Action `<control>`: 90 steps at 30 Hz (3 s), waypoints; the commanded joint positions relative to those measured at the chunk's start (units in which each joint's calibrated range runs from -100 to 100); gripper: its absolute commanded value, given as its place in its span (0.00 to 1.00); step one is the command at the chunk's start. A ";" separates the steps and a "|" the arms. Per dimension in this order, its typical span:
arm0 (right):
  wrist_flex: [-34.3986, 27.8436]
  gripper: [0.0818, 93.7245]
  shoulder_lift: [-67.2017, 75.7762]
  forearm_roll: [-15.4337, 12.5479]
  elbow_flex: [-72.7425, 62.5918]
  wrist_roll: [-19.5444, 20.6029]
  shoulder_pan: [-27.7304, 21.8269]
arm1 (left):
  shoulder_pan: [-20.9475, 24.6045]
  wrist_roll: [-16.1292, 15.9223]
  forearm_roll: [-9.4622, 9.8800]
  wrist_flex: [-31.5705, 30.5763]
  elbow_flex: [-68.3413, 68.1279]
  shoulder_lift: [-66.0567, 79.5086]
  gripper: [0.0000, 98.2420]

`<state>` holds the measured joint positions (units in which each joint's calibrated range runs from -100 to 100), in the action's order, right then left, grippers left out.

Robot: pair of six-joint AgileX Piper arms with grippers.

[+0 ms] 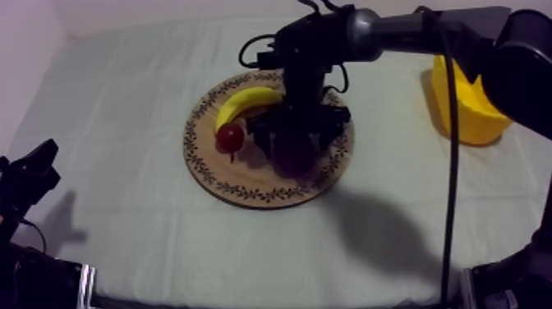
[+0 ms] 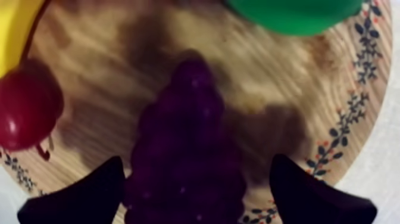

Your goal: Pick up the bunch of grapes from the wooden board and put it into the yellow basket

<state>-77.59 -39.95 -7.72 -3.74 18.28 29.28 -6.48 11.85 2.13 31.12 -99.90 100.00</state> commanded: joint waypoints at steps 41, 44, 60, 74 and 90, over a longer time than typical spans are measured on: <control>-3.14 0.24 42.40 9.20 5.76 -13.81 -21.83 | 0.01 0.00 0.00 0.00 0.01 0.00 0.00; -2.02 0.24 43.98 9.43 6.28 -16.42 -25.75 | 0.01 0.00 0.00 0.00 0.01 0.00 0.00; 10.33 0.26 35.63 10.07 9.69 -24.46 -36.14 | 0.01 0.00 0.00 0.00 0.01 0.00 0.00; 16.10 0.42 22.33 8.01 15.77 -28.99 -37.61 | 0.01 0.00 0.00 0.00 0.01 0.00 0.00; 17.44 0.86 22.36 7.85 15.65 -29.15 -37.04 | 0.01 0.00 0.00 0.00 0.01 0.00 0.00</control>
<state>-60.24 -18.89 0.00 11.61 -10.96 -7.79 -6.48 11.85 2.13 31.12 -99.90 100.00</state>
